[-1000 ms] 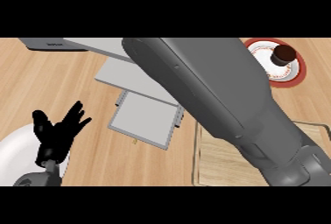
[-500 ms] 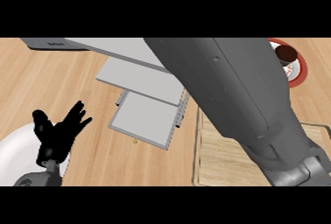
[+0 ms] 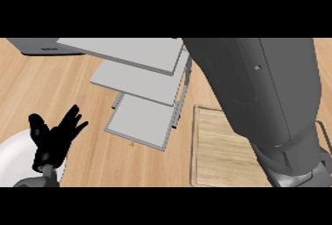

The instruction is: Pick the can from the tray and place it in the tiered shelf

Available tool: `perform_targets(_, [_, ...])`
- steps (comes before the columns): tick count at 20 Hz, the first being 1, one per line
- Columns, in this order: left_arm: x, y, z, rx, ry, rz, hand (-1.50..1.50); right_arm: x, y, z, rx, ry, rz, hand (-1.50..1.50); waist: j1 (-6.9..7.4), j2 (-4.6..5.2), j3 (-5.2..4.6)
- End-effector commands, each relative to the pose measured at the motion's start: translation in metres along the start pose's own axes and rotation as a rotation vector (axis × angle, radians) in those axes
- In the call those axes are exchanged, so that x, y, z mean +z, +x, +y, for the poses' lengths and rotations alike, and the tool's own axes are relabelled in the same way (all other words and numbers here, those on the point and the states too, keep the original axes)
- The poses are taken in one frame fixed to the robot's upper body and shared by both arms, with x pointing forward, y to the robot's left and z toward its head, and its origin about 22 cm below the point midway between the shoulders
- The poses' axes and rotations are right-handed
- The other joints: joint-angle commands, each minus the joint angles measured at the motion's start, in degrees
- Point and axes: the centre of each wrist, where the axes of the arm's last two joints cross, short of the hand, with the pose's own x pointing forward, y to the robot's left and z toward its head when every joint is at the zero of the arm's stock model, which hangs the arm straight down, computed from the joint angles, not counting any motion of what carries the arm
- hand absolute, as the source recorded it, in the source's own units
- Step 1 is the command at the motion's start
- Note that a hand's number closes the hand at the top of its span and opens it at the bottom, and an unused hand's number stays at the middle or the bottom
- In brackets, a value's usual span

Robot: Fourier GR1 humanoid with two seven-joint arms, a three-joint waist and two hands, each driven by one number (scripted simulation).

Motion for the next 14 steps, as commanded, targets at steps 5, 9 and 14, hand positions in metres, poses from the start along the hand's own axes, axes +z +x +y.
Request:
perform_targets(5, [0.002, -0.014, 0.005, 0.007, 0.029, 0.051, 0.00, -0.018, -0.008, -0.068, -0.177, -0.228, 0.228, -1.50, -2.04, -0.24, -0.18])
perform_targets(9, [0.005, -0.009, 0.015, 0.023, 0.028, 0.063, 0.00, -0.006, -0.035, -0.100, -0.154, -0.207, 0.254, -1.50, -2.15, -0.43, -0.13])
perform_targets(14, [0.000, -0.012, 0.008, 0.012, 0.050, 0.050, 0.00, 0.006, -0.049, -0.153, -0.185, -0.198, 0.251, -1.50, -2.53, -0.21, -0.18])
